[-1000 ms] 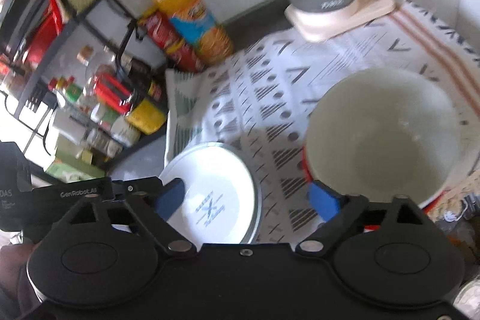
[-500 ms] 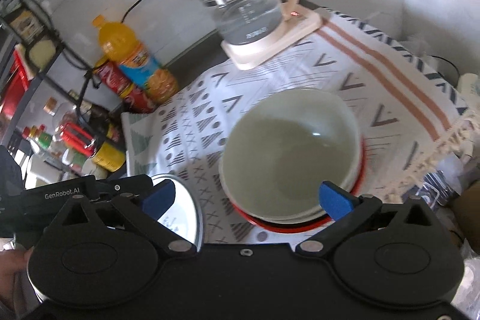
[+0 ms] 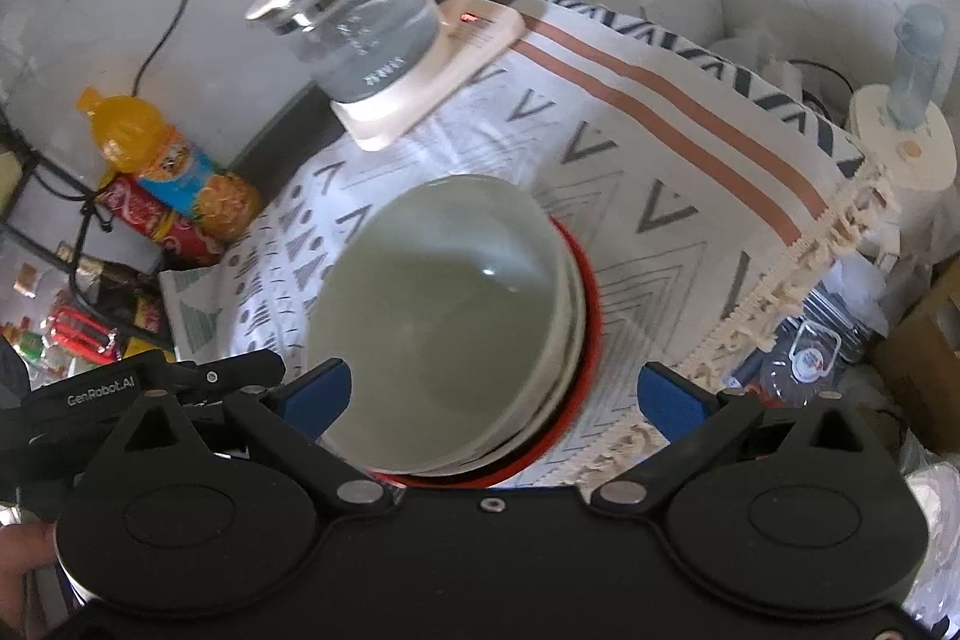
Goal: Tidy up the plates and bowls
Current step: 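Move both grippers to the rim of the red bowl stack, then close both grippers on the red bowl stack rim, then lift the red bowl stack and carry it over the plate stack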
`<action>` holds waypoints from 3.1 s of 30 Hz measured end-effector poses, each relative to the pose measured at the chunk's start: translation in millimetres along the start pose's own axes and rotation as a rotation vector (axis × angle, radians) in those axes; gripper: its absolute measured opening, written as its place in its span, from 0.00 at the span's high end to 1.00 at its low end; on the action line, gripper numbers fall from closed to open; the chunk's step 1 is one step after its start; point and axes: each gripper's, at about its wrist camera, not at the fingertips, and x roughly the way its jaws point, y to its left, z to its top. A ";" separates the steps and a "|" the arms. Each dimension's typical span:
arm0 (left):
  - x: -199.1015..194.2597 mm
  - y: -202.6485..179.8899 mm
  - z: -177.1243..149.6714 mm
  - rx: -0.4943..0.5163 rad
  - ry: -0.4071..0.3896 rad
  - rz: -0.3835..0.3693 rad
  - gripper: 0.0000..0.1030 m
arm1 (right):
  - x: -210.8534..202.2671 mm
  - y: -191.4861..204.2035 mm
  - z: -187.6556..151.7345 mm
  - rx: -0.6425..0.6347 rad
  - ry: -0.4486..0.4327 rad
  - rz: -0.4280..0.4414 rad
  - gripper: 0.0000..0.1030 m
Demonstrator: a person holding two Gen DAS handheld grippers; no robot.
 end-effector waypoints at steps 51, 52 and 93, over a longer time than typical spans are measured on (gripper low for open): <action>6.8 7.3 2.8 -0.098 -0.024 0.030 0.69 | 42.4 10.3 19.3 -0.080 0.102 0.007 0.69; 2.7 10.1 3.0 -0.103 -0.033 0.030 0.69 | 42.2 13.6 19.4 -0.089 0.099 0.013 0.69; -113.3 140.2 -52.1 -0.329 -0.159 0.133 0.68 | 63.8 158.3 -45.4 -0.353 0.205 0.139 0.69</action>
